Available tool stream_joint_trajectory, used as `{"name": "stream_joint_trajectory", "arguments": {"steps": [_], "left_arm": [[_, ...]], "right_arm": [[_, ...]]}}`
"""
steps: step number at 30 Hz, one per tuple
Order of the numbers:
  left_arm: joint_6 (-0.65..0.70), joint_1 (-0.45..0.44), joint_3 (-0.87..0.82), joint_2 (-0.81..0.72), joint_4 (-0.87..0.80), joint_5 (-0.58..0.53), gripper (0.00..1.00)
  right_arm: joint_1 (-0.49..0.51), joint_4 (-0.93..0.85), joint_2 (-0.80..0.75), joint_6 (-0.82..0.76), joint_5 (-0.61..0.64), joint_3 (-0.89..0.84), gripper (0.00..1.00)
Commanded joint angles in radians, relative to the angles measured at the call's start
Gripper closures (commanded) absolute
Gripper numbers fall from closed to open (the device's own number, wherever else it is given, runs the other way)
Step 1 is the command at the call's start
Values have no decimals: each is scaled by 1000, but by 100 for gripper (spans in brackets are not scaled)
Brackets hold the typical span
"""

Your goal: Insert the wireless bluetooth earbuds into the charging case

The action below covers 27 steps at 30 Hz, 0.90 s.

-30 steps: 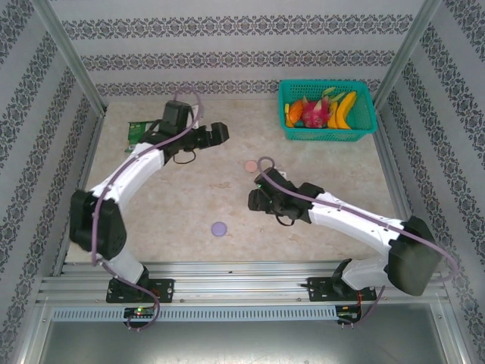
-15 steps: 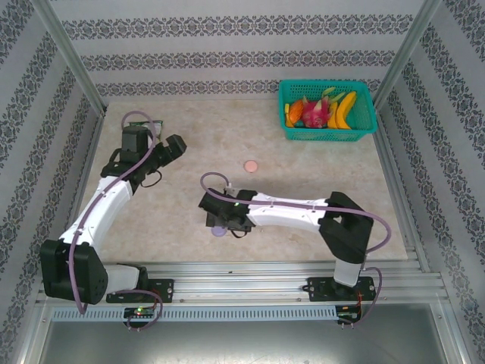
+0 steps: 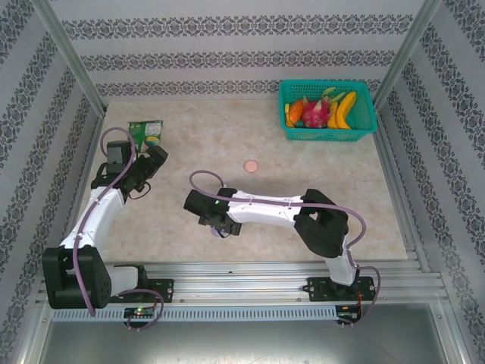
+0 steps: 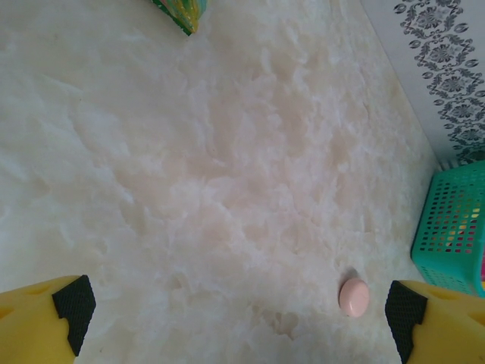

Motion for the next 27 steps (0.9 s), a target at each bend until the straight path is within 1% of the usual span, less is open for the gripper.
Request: {"name": "stream_joint_trajectory", "arguments": {"steps": [1,3,8,15,18,27], "left_arm": [[-58,33,-35,-45,62,38,0],[-83,48,-51,-59,68,43,0],[-143,83,-85,-76,106,110,0],[-185,103,-112,-86,141,164,0],[-195,107,-120,-92,147,171,0],[-226,110,-137,-113,160,163,0]], "right_arm": [[16,-52,42,19,1,47,20],[18,-58,53,20,-5,56,20],[24,-69,82,29,-14,70,21],[24,-76,116,26,-24,81,22],[22,-71,125,22,-26,78,23],[18,-38,122,5,-40,52,34]]}}
